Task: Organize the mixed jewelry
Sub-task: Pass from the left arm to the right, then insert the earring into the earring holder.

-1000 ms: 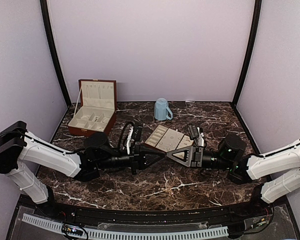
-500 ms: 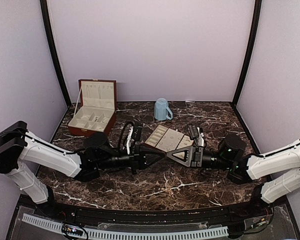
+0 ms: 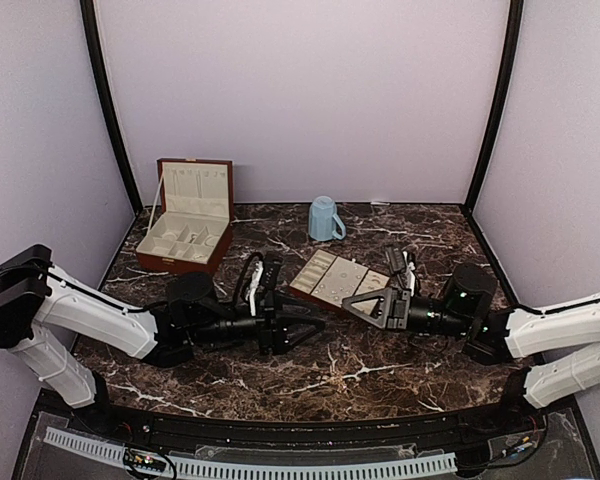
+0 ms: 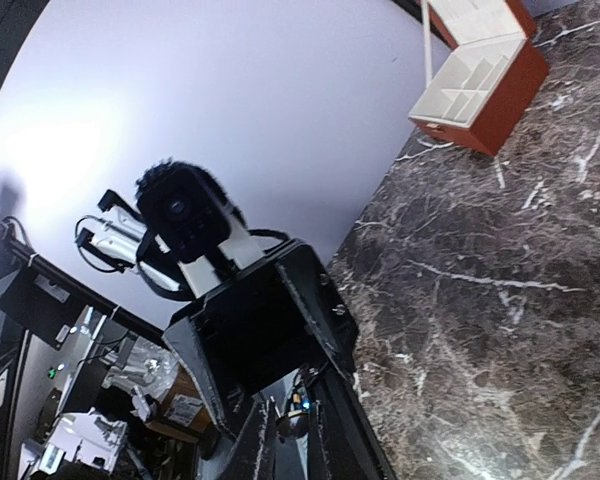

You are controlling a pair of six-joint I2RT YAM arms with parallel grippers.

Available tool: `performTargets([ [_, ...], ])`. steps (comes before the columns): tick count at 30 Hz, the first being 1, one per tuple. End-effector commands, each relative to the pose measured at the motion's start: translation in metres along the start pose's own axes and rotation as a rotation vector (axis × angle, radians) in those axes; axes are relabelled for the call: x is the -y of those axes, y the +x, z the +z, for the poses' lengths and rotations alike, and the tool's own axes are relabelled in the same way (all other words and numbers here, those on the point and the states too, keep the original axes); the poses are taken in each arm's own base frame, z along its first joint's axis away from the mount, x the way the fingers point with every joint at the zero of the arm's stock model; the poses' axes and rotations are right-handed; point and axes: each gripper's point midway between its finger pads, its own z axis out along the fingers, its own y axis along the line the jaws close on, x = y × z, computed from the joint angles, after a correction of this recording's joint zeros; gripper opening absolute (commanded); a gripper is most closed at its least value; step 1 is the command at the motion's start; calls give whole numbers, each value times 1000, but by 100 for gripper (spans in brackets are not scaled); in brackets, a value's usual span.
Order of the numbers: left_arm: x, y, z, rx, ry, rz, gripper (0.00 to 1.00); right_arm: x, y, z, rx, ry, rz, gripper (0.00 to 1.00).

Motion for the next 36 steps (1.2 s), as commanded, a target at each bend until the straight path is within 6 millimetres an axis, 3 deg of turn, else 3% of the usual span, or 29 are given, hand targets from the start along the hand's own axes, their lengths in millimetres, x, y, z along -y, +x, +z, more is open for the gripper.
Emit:
performTargets([
  [1,-1,-12,-17,31,-62,44,62,26,-15,-10,17,135,-33,11],
  [7,-22,-27,-48,-8,-187,16,64,74,-28,-31,-35,382,-65,10],
  [10,-50,-33,-70,-65,-301,-21,64,96,-37,-42,-69,498,-75,10],
  [12,-68,-25,-91,-151,-393,-60,64,107,-44,-47,-91,556,-88,10],
  [13,-67,-38,-98,-144,-407,-39,64,113,-47,-49,-102,584,-92,10],
  [17,-96,-51,-142,-220,-537,-73,65,138,-56,-51,-168,681,-94,10],
  [21,-104,-61,-171,-258,-575,-90,65,157,-67,-43,-222,740,-104,10],
  [29,-130,-64,-210,-323,-761,43,66,205,-77,-32,-344,877,-99,9],
  [36,-138,-54,-219,-378,-807,94,66,228,-81,-21,-419,921,-98,9],
])
